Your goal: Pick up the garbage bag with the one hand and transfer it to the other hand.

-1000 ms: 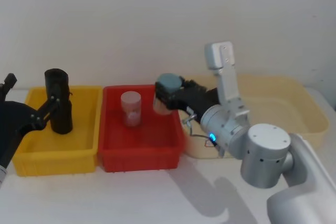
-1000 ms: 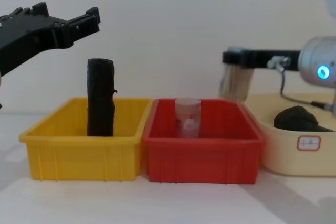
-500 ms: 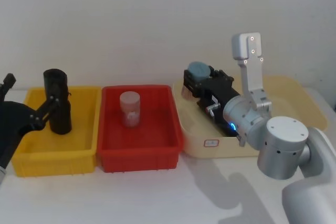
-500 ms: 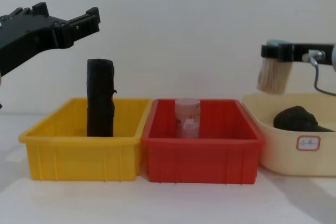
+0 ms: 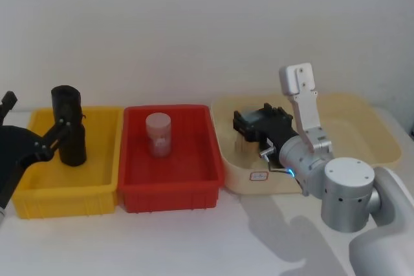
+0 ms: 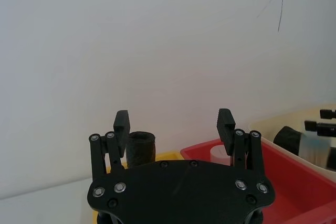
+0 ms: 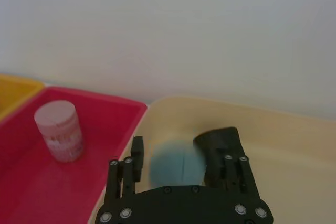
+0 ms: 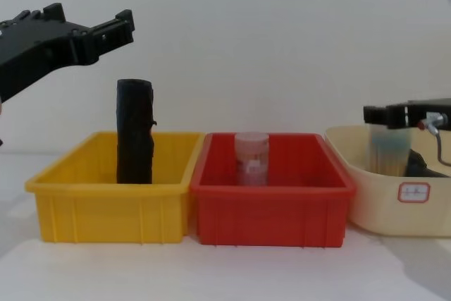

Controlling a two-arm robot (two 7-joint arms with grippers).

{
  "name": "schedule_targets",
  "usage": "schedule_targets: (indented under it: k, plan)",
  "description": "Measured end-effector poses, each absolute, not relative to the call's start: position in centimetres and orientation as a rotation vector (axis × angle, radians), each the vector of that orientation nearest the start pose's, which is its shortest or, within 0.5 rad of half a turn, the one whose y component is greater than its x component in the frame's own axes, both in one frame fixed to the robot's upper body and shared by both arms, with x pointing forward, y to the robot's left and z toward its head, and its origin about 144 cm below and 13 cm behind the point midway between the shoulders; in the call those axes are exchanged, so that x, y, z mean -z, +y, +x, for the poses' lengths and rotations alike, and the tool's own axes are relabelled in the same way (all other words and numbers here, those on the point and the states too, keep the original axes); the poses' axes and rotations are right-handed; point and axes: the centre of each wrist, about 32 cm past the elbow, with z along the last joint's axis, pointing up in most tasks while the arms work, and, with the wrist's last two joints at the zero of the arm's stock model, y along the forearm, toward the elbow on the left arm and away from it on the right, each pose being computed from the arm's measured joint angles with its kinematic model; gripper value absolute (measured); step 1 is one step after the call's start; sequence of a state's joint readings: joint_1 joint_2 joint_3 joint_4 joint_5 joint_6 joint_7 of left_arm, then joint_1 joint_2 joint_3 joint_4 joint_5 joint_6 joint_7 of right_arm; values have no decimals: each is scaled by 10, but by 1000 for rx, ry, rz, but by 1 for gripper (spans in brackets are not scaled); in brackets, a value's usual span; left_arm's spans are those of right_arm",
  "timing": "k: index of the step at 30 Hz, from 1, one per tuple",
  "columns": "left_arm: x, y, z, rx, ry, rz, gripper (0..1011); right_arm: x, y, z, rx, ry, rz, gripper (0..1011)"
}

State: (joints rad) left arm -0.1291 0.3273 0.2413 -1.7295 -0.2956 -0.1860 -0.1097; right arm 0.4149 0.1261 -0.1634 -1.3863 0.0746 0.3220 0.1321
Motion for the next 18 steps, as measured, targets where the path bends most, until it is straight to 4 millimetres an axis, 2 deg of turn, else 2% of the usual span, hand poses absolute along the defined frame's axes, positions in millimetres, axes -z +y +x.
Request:
schedule_targets:
  k: [1, 10, 18]
  plan:
    - [-1225, 233, 478, -1162, -310, -271, 1001, -1233, -221, 567, 1328, 5, -177, 780]
    - [-1225, 233, 478, -1162, -310, -271, 1001, -1226, -224, 564, 1337, 9, -183, 1001]
    - [-1225, 233, 478, -1162, -310, -271, 1001, -1230, -227, 557, 1334, 19, -130, 1001]
